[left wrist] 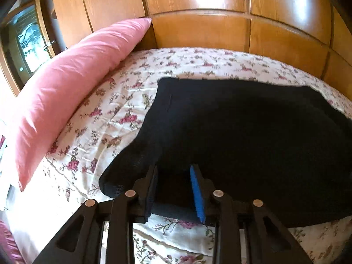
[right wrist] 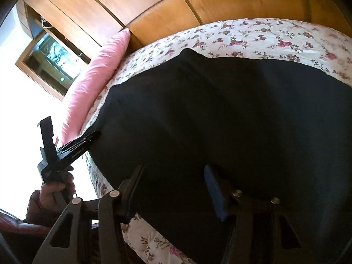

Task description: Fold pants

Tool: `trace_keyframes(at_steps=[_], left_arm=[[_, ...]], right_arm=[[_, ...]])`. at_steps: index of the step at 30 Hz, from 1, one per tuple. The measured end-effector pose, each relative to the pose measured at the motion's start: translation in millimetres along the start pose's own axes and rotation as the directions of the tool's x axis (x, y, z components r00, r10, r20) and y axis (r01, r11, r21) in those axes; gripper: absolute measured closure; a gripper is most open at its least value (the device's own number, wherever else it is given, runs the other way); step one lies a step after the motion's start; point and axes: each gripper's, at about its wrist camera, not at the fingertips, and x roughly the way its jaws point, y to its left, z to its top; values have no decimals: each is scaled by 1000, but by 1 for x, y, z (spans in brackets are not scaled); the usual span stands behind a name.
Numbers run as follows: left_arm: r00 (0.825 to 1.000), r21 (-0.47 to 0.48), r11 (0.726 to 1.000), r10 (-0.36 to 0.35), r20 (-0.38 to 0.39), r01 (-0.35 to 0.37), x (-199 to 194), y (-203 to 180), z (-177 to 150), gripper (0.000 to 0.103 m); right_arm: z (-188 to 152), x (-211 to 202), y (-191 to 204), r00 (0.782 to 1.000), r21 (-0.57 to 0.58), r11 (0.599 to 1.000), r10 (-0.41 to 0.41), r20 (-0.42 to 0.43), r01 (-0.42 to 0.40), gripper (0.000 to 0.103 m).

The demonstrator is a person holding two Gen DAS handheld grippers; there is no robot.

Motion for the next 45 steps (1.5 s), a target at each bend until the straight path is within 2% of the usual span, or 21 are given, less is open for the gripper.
trace_keyframes(at_steps=[3,7,12,15,25,28,35,45], left_arm=[[998,-22,999,-29,54,30,-18,1,8,71],[991,-3,1000,-29,131,30,-39,-6,19,71],[972,42,998,-49,232,41,-67,-19,33,71],[964,70,996,-65,258,48,-75,-26,37,71],[954,141,989,-81,288,42,-100,-51,36,71],[951,163,986,-83,297,35,-105,-57,35,71],[948,203,979,-98,302,37,-112,-72,35,71],[946,282,958,-141,292,55,-114,-104,34,71]], right_arm=[[1,1,-2,1000,7,1000,5,3,-5,47],[5,5,-2,1000,11,1000,4,10,-4,47],[3,4,0,1000,14,1000,-4,20,3,47],[1,2,-1,999,22,1000,-5,32,4,47],[-3,-3,-2,998,38,999,4,63,-7,47],[-4,-8,-1,997,43,999,13,75,-16,42],[-8,-31,-10,992,101,995,13,126,-26,37],[-22,-86,-50,967,225,974,-88,237,34,36]])
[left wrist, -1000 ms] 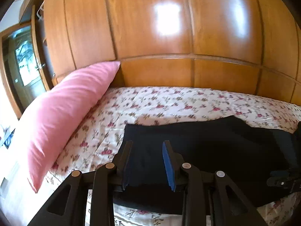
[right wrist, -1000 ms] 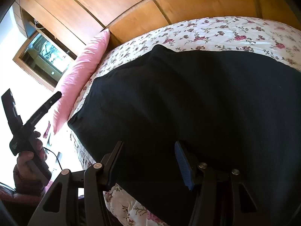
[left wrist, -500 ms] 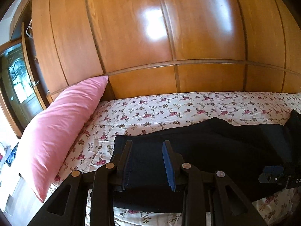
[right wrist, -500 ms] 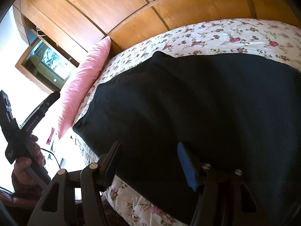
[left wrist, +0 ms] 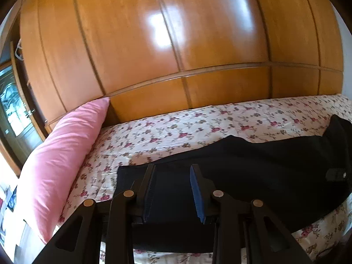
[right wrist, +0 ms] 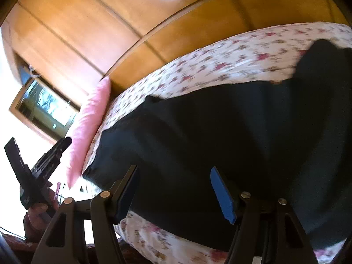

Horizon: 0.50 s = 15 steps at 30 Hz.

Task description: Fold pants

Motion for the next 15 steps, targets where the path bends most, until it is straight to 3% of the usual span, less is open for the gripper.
trace_keyframes(at_steps=[10,12,15], left_arm=[[996,80,993,-90,-15,91,14,-45,10,71],[991,80,988,-131,-35,134,20,-53,10,71],[967,53,969,-235,-99,241,34,-67,7,71]], right_arm=[[4,-66,-51,985,110,988,-122,121,109,36],[4,-84,-62,975,133,980,-168,144,149,36],[3,-111,-87,963,213,964,-200,182,160,36]])
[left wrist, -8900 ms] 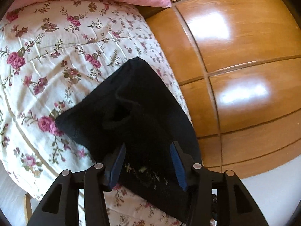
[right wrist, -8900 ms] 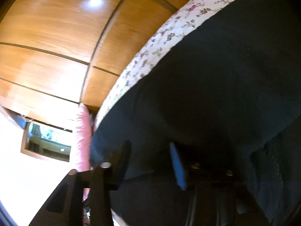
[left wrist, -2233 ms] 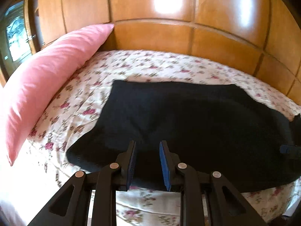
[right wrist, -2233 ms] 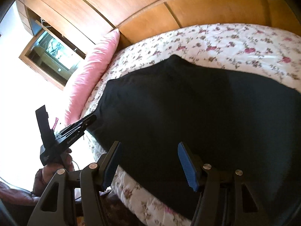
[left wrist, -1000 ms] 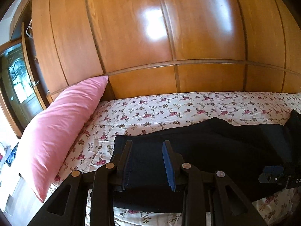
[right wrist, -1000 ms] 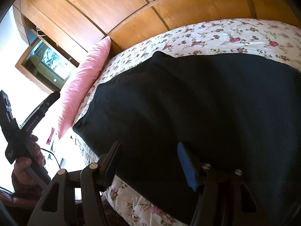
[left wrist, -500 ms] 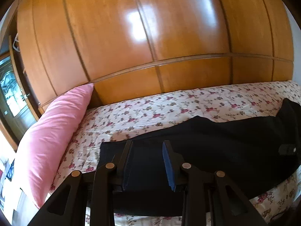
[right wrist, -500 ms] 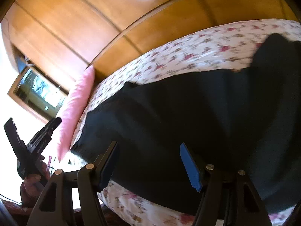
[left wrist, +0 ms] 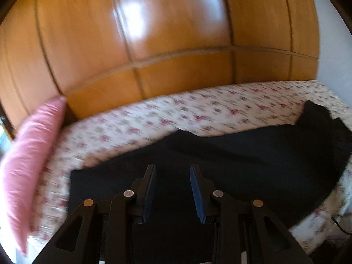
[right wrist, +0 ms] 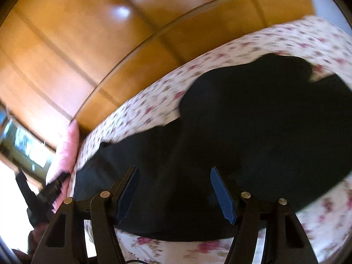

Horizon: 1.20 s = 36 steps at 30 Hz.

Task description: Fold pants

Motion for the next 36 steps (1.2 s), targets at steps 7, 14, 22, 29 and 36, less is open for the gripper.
trace_keyframes(at_steps=[7,14,22,29,36], left_arm=[[977,15,981,-189,-104,191,30,-38,-11,71],[940,29,950,-301,-160,310,43,-63,-15,71],[905,58,914,-386,-178,401,47,-82,-14,71],[878,83,884,-438,-190,459,47,-93,-13,70],[806,34,819,-554,-208,572,41,-91,-12,70]], right_arm=[[22,-36,-79,983,215,969,-146,111,120,36],[65,-21,-133,962,337,926,-230,147,169,39],[120,21,-156,947,336,899,-316,60,279,42],[134,2,-130,936,212,923,-344,77,322,92],[117,-111,-84,920,170,953,-289,264,251,92]])
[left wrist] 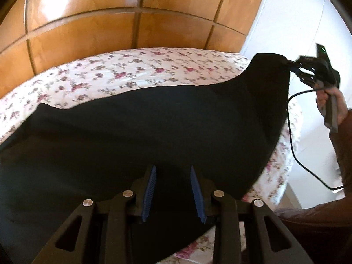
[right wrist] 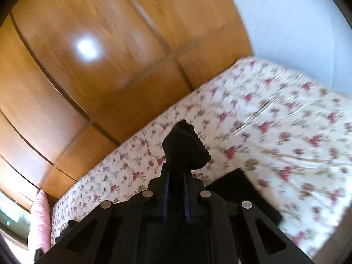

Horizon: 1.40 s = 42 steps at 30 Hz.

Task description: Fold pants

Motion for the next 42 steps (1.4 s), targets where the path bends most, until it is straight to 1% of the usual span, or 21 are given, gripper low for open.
trace_keyframes(at_steps=[2,4,8,10,13,15,18,19,20,22,24,27,28,31,34,35,36,37,38,40,42], left_arm=[[999,-22,999,-44,1,44,-4,1,-1,70],[997,-39,996,-83,-8,82,-4,2,0,70],[996,-27,996,-83,-43,81,1,-2,0,70],[995,-24,997,-68,-66,67,5,-4,-1,70],[993,-14,997,-81,-83,80,6,-6,-2,70],[991,-4,996,-89,-104,90,9,-9,-3,70],[990,4,995,-99,-95,100,6,-13,-2,70],[988,3,991,-130,-86,131,3,-14,-2,70],[985,13,987,-158,-76,159,1,-18,0,70],[982,73,981,-177,-71,182,-2,-31,1,68],[976,113,972,-193,-100,204,4,-43,-3,68],[964,164,958,-211,-163,237,17,-60,-14,68],[964,189,952,-208,-167,239,19,-66,-19,67],[968,232,944,-205,-146,235,17,-73,-23,64],[963,183,949,-237,-126,258,9,-62,-19,64],[969,158,958,-228,-91,240,2,-53,-15,64],[974,143,964,-217,-70,225,-2,-50,-14,64],[979,117,972,-199,-43,203,-8,-41,-11,64],[987,78,984,-161,1,161,-17,-27,-8,64],[995,19,996,-85,43,85,-23,-7,-2,64],[998,-66,998,1,63,3,-28,21,3,64]], right_arm=[[-8,-22,-13,999,24,999,-31,13,30,92],[-20,-30,-32,997,41,996,-76,0,75,92],[-52,-2,-86,978,130,974,-169,-119,184,95],[-66,15,-110,974,191,963,-164,-157,192,95],[-73,21,-123,979,214,962,-138,-153,169,95],[-71,20,-124,979,198,966,-134,-155,164,95],[-69,18,-123,977,180,970,-133,-167,163,93],[-66,12,-121,980,188,970,-124,-159,153,85],[-64,5,-120,980,189,970,-126,-151,154,83],[-63,-4,-116,981,193,968,-135,-142,161,75],[-64,-10,-109,983,193,969,-133,-125,156,74],[-67,-23,-92,978,156,966,-195,-74,205,74],[-69,-24,-87,979,145,969,-191,-67,199,74],[-78,-11,-64,984,77,985,-146,-105,155,74],[-89,12,-49,978,23,990,-134,-158,140,74],[-94,23,-49,967,11,986,-163,-197,169,75],[-99,32,-51,946,-15,974,-224,-236,227,78],[-101,35,-52,942,-21,972,-233,-244,235,79],[-101,33,-51,943,-21,972,-234,-236,235,79],[-98,29,-44,938,-34,964,-263,-227,263,78],[-94,25,-30,940,-64,961,-276,-202,268,74]])
